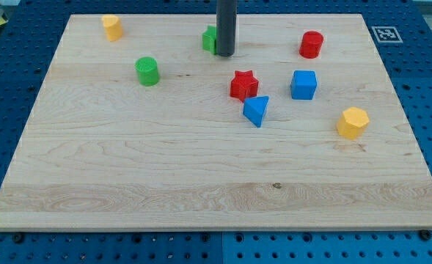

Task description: Tap the left side of the red circle

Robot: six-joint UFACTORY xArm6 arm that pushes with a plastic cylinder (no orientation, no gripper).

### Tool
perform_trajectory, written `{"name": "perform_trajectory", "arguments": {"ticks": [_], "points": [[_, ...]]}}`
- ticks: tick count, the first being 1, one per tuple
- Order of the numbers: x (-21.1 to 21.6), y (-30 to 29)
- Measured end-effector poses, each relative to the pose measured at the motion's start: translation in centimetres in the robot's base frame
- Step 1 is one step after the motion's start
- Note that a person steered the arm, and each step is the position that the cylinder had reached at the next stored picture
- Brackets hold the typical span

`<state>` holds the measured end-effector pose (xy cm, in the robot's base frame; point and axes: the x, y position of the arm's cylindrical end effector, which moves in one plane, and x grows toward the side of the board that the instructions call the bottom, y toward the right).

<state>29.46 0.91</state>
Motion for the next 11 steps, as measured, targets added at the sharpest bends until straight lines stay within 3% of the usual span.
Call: {"name": "perform_trajectory", "arguments": {"ticks": [1,2,5,7,9,11], "points": [[2.0,-1.5],[-1.6,-2.8],[-1.8,-5.5],[1.4,-5.5],[3.0,-2.0],[3.2,6.7]]}}
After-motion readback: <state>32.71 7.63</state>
